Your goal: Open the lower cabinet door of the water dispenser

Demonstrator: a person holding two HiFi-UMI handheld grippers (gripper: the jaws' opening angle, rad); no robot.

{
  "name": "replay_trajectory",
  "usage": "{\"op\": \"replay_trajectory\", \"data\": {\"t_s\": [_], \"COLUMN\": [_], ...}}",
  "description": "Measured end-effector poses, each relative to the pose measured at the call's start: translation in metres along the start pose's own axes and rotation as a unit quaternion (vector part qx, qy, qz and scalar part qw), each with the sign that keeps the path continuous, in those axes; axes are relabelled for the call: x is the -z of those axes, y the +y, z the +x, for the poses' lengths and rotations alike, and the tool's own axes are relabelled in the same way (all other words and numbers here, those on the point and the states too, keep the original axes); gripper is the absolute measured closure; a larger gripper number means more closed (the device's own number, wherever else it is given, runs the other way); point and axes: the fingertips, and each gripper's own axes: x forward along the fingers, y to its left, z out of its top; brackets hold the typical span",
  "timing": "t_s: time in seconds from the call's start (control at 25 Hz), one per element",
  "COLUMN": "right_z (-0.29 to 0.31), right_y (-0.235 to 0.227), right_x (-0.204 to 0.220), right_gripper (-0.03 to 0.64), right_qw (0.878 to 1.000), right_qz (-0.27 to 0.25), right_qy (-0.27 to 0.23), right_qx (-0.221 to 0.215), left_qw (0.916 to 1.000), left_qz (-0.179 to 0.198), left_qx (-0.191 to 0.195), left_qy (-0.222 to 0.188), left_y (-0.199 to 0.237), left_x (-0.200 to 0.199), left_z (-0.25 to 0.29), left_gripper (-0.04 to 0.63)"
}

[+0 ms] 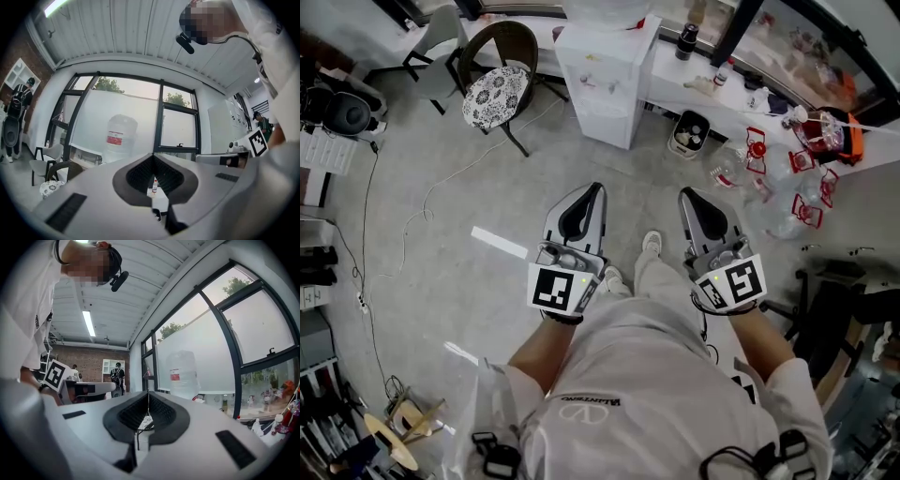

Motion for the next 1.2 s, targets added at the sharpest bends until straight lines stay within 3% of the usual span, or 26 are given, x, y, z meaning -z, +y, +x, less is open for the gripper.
{"op": "replay_trajectory", "data": {"t_s": [0.8, 1.0, 1.2], "right_z": [0.077, 0.098, 0.128], "right_y": [-0.136, -0.168, -0.187], "right_x": [0.033, 0.061, 0.111], "right_gripper": [0.6, 0.6, 0.601], "right_qw": [0.999, 0.998, 0.997], "right_qz": [0.004, 0.018, 0.023], "right_qy": [0.017, 0.024, 0.027], "right_qx": [-0.049, -0.06, -0.061], "left_qw": [0.9986, 0.9978, 0.9974], "left_qz": [0.016, 0.019, 0.03], "left_qx": [-0.048, -0.058, -0.054], "left_qy": [0.014, 0.025, 0.038], "left_y": [0.021, 0.029, 0.05], "left_x": [0.034, 0.064, 0.125], "left_z": [0.141, 0.167, 0.191], "left_gripper": [0.592, 0.592, 0.592]}}
